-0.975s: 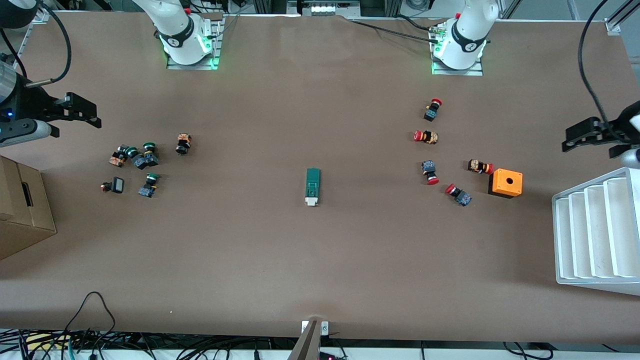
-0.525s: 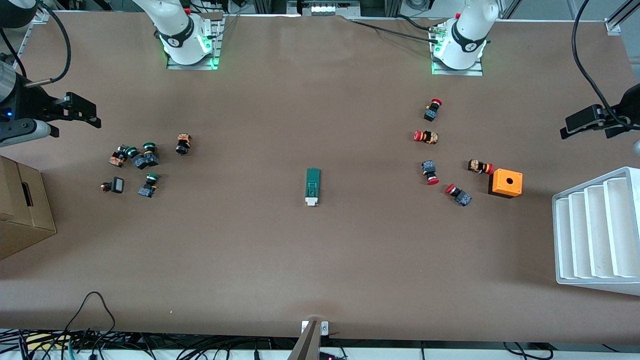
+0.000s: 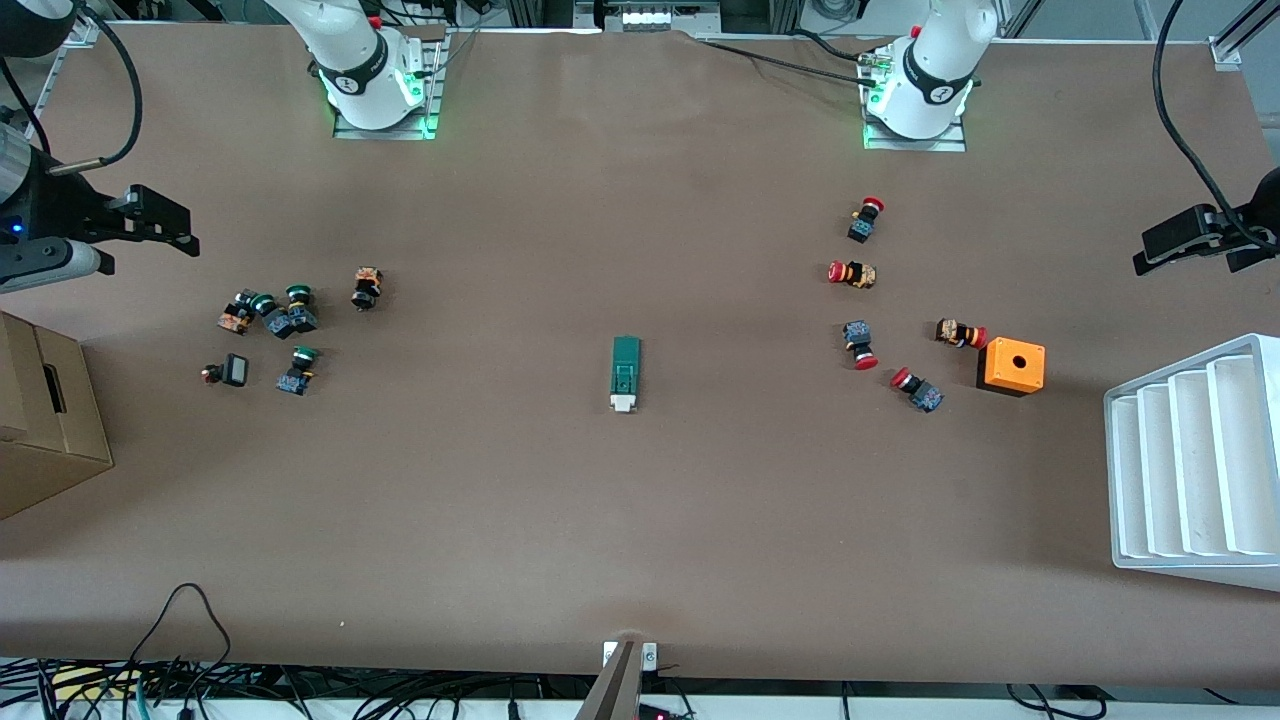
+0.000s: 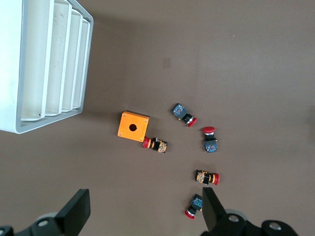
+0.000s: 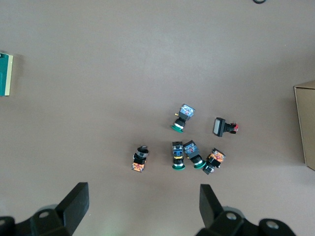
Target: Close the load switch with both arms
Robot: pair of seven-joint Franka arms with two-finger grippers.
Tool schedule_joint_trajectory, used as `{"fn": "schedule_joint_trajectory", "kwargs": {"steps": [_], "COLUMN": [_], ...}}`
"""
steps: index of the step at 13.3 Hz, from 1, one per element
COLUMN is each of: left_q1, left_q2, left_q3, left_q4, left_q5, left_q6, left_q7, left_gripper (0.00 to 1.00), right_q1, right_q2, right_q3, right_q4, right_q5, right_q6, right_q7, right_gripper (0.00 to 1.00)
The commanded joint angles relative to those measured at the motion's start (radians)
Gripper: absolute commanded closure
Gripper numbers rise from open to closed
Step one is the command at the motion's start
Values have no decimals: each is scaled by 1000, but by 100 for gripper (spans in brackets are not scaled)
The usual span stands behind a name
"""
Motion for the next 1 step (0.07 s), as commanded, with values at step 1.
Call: {"fn": "schedule_joint_trajectory", "kwargs": {"steps": [1], "left_q1": [-1], "left_q2": [-17], "left_q3": [-3], "left_q4": [-12], "left_q5": [22], "left_q6": [4], "left_q7": [27], "left_gripper": [0], "right_q1": [2], "right_q2": [6], "right_q3": [2], "right_q4": [21], "right_q5": [-19], "right_q6": [-16], "right_q7": [-13], "right_gripper": [1]}}
